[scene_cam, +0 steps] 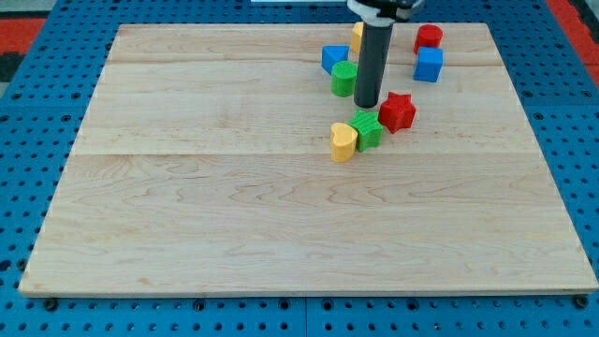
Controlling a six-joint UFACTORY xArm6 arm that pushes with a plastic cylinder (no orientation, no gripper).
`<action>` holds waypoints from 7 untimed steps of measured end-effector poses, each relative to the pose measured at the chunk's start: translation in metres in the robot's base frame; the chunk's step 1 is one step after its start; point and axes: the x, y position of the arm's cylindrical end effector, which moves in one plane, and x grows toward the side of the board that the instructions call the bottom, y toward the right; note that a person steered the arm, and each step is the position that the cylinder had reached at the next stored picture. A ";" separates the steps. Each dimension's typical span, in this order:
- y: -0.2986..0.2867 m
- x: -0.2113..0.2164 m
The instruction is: Place arm on left side of yellow heart
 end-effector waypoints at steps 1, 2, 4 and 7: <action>-0.035 0.020; 0.002 0.094; 0.045 0.177; -0.152 0.125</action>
